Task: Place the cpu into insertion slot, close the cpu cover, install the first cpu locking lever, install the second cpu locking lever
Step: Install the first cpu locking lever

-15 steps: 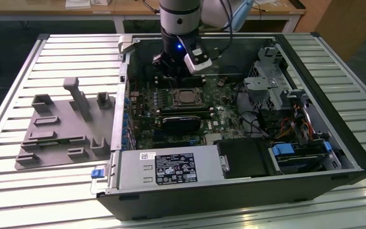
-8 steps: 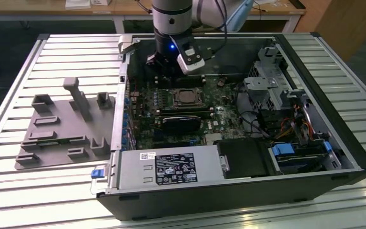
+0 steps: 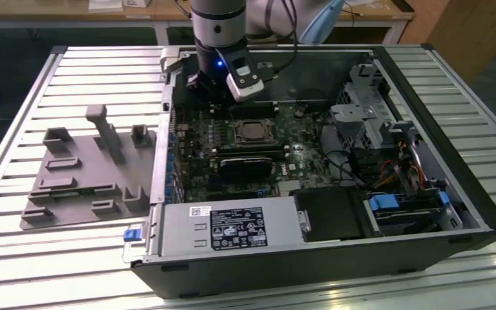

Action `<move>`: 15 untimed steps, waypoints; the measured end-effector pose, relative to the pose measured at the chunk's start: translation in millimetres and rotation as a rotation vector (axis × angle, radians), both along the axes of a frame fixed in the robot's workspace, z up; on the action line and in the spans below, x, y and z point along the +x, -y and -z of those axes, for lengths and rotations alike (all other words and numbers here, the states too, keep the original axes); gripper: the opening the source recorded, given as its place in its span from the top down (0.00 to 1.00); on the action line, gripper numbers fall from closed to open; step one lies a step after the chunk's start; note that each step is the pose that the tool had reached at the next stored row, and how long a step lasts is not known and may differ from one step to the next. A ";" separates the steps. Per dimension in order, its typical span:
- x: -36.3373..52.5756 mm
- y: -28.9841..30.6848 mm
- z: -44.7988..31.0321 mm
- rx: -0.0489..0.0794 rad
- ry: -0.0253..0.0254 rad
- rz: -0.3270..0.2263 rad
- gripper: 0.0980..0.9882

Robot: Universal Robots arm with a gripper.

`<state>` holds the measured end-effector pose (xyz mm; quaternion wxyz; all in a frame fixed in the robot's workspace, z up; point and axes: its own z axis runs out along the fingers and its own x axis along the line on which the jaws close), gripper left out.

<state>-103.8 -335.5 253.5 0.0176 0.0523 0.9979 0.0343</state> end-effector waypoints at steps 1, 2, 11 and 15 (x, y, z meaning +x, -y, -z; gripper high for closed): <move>-1.3 0.0 0.1 0.002 -0.0001 0.000 0.99; -2.3 0.0 0.1 0.007 0.0000 0.000 0.99; -7.3 0.0 0.4 0.116 0.0001 0.000 0.99; -9.2 0.0 0.4 0.174 0.0000 0.000 0.99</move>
